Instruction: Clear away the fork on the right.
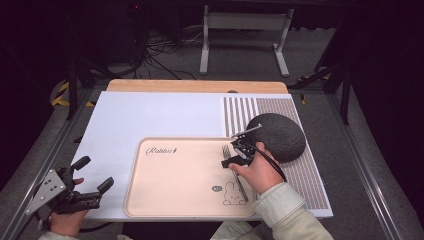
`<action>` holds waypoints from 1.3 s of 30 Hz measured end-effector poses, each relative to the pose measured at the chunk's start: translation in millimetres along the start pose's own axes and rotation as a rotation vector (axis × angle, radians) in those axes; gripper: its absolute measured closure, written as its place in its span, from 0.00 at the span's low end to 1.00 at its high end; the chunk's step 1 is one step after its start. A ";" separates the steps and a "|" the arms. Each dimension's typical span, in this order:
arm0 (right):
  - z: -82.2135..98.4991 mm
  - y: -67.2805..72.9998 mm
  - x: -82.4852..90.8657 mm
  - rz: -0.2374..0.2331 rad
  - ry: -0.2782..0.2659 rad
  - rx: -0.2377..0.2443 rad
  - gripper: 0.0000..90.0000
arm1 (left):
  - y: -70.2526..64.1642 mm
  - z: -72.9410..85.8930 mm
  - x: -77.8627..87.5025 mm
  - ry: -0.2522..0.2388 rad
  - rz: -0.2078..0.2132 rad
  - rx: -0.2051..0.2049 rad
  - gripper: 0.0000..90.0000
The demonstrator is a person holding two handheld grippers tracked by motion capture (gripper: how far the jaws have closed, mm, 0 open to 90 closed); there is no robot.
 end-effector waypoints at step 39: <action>-21.9 16.6 -24.8 -0.054 -0.005 0.431 1.00 | 0.2 0.3 -0.2 -0.002 0.004 0.003 0.01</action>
Point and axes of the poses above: each handheld gripper's, and its own axes: x roughly backward along the jaws, z roughly out of its underside, y roughly to its left, the point moved 4 cm from there along -x, roughly forward along the jaws, and after that the axes turned 9 degrees about z, right-handed, at the moved point
